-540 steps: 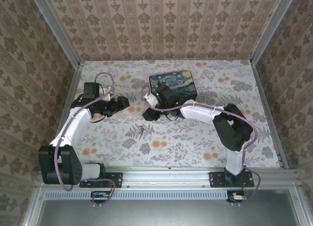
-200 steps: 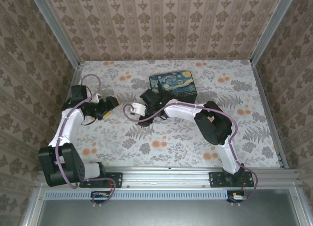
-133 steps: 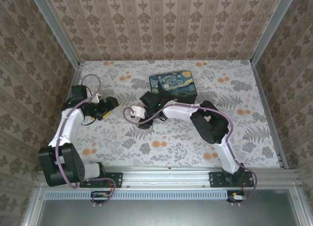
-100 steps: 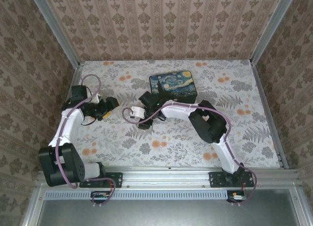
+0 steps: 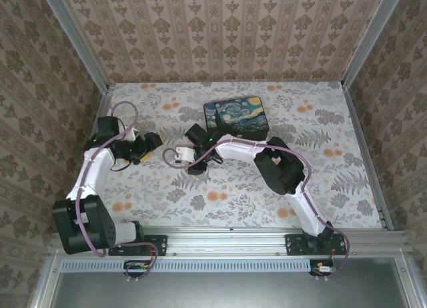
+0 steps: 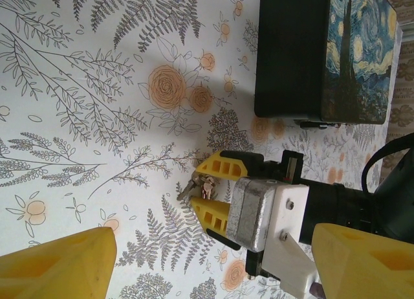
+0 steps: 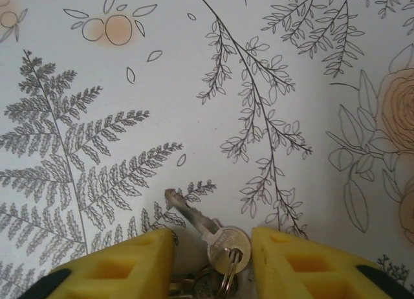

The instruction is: Unlock the padlock with the key

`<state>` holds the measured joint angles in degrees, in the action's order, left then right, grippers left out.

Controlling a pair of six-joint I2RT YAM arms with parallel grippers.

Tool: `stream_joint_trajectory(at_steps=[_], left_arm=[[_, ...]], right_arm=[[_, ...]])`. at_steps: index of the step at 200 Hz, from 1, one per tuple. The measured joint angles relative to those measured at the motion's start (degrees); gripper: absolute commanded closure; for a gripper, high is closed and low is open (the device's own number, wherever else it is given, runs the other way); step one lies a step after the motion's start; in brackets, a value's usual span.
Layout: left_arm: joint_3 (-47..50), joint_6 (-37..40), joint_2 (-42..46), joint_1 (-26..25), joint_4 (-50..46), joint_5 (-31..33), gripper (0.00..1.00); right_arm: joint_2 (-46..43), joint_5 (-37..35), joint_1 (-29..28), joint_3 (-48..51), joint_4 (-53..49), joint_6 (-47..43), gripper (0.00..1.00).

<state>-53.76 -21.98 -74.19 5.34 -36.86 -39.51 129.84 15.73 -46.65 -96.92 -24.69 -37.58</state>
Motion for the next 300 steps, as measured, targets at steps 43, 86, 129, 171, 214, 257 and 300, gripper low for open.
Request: stream_joint_trajectory(at_steps=[43,86,129,171,214,257,300], left_arm=[[0.0,0.0,0.1,0.0,0.0,0.0,0.2],[2.0,-0.5,2.0,-1.7,0.4,0.1,0.21],[6.7,-2.5,3.4,-5.4,2.0,0.2,0.21],[8.3,-4.0,3.4,-7.6,4.3,0.3,0.24],[8.3,-5.0,3.4,-9.9,6.0,0.9,0.29],[14.0,-14.9,3.4,-13.2,18.2,-2.1,0.3],[20.5,-37.8,2.0,-14.4,35.4,-2.4,0.23]], right_arm=[[0.0,0.0,-0.3,-0.5,-1.5,0.9,0.81],[-1.0,0.5,0.1,-0.5,-3.1,5.3,0.9],[-4.4,4.9,2.1,2.6,-4.0,13.1,0.93],[-8.9,7.8,3.7,7.0,-3.6,19.3,0.95],[-11.4,10.3,5.2,9.1,-1.1,24.9,0.96],[-18.2,13.5,7.9,12.8,1.7,35.0,0.97],[-24.3,14.8,9.0,12.8,2.9,44.2,0.98]])
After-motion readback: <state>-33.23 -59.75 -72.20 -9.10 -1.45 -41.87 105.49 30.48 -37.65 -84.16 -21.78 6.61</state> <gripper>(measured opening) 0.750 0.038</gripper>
